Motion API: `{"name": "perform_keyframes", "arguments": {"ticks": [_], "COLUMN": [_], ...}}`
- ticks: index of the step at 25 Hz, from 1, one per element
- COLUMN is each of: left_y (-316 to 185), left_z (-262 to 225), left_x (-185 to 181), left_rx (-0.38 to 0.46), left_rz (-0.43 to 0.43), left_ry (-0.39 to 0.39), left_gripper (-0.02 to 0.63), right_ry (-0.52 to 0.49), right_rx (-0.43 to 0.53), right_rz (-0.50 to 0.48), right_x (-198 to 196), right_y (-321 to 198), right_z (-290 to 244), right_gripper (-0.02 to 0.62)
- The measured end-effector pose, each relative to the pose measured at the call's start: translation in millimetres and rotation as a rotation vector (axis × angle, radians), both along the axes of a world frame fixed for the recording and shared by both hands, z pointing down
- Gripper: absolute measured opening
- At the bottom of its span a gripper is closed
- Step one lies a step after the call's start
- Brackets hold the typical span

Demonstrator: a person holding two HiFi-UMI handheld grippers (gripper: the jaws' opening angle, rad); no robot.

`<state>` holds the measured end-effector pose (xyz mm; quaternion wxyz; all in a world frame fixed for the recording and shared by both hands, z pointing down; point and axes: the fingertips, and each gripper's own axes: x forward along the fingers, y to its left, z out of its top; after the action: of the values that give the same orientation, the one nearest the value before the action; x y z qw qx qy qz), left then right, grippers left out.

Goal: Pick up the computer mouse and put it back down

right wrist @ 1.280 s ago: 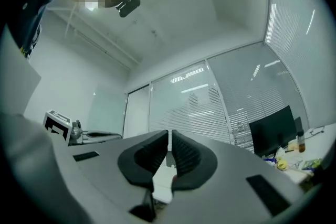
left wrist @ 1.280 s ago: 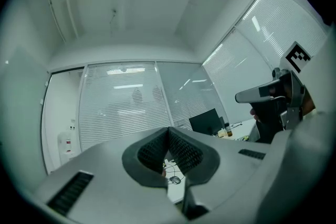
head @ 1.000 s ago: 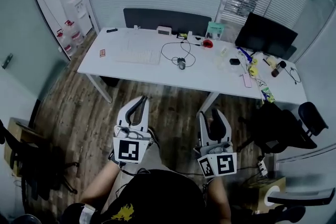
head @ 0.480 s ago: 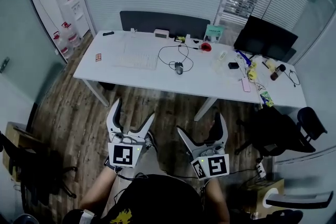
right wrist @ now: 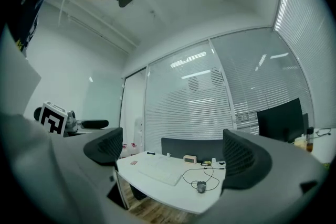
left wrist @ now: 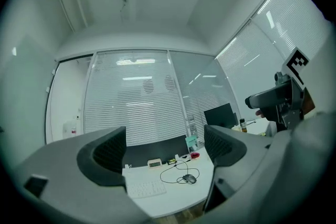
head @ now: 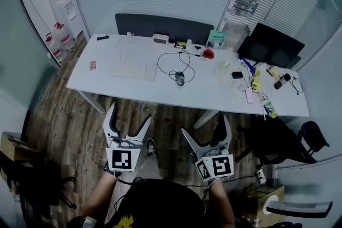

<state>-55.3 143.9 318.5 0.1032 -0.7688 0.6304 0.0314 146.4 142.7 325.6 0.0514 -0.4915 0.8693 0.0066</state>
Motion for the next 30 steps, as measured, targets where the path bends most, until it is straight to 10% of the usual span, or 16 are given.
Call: {"name": "perform_keyframes", "arguments": {"ticks": [9, 18, 25, 30], "left_y": [-147, -261, -313, -349], "left_z": [29, 109, 141, 207], "left_x": [-71, -145, -136, -109], "left_rx": [-0.004, -0.136, -0.161, -0.326], "left_rz": [0.077, 0.070, 0.099, 0.109], "left_ry": [-0.099, -0.020, -0.035, 0.026], "left_gripper": [0.449, 0.449, 0.449, 0.449], "right_ry": [0.196, 0.282, 0.261, 0.289], "right_rx": [-0.065, -0.155, -0.272, -0.360], "right_rz": [0.051, 0.127, 0.191, 0.195], "right_x": [-69, -124, -108, -90], "right_y": [-133, -252, -314, -363], "right_z": [0, 74, 134, 193], "right_gripper": [0.572, 0.541, 0.517, 0.512]}}
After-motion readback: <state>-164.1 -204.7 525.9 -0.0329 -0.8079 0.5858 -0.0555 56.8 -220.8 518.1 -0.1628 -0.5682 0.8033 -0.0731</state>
